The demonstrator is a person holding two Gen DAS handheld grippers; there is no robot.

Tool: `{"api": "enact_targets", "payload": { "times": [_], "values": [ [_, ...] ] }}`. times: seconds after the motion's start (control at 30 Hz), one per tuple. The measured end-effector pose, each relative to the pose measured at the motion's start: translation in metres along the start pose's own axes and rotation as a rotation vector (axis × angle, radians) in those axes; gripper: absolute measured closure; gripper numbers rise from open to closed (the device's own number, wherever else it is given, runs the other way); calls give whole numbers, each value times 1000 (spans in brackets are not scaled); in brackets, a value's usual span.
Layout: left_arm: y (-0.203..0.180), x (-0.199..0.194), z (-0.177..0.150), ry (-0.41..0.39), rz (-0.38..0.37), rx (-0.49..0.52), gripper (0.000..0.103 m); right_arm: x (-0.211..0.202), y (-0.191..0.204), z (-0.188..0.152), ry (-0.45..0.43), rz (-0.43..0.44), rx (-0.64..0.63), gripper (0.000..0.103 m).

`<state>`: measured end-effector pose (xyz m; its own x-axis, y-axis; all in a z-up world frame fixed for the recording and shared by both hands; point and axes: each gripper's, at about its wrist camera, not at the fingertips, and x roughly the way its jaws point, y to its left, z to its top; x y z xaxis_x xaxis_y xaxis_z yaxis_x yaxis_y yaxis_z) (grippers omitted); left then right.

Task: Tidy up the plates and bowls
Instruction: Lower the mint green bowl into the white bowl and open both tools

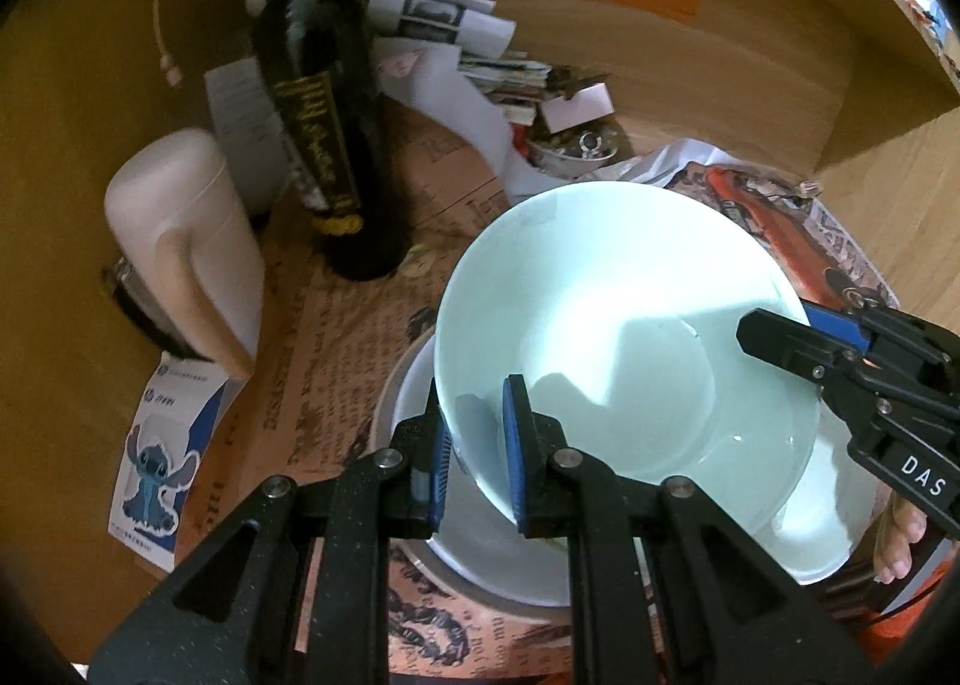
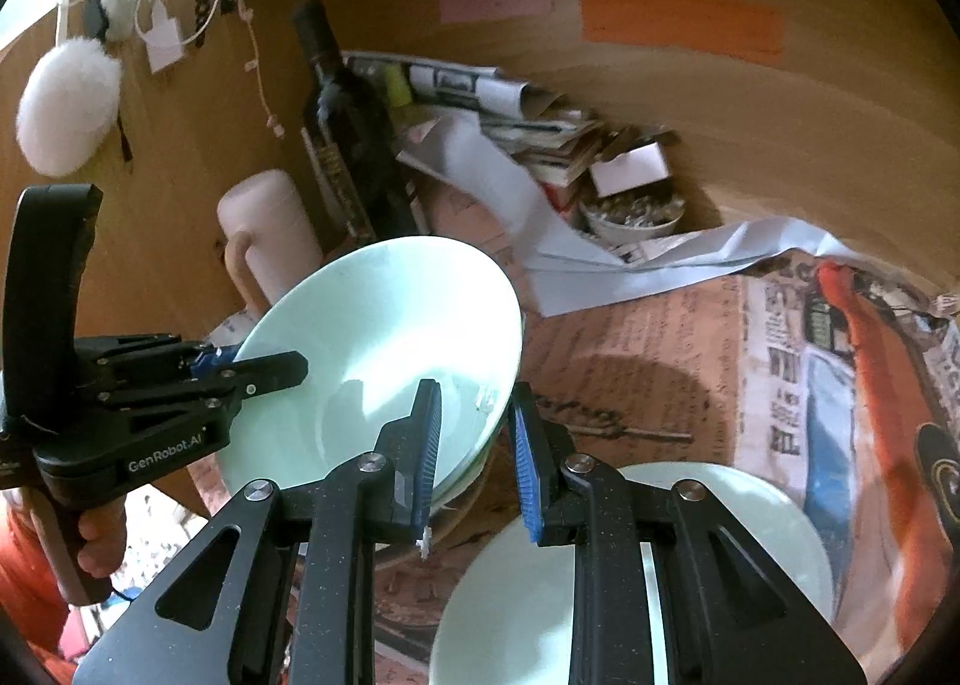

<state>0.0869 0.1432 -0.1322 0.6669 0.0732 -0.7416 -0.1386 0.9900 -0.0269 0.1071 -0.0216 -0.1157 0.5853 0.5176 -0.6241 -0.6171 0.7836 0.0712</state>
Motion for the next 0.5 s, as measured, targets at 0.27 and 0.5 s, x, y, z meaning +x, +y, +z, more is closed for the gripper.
{"api": "enact_targets", "payload": {
  "times": [0.27,0.5],
  "values": [
    [15,5,-13,17,20,-25,87,18,11,-7,49,11,-15,82],
    [11,5,-15,1,68,8,87,22,13,-11,60,13,-19,80]
  ]
}}
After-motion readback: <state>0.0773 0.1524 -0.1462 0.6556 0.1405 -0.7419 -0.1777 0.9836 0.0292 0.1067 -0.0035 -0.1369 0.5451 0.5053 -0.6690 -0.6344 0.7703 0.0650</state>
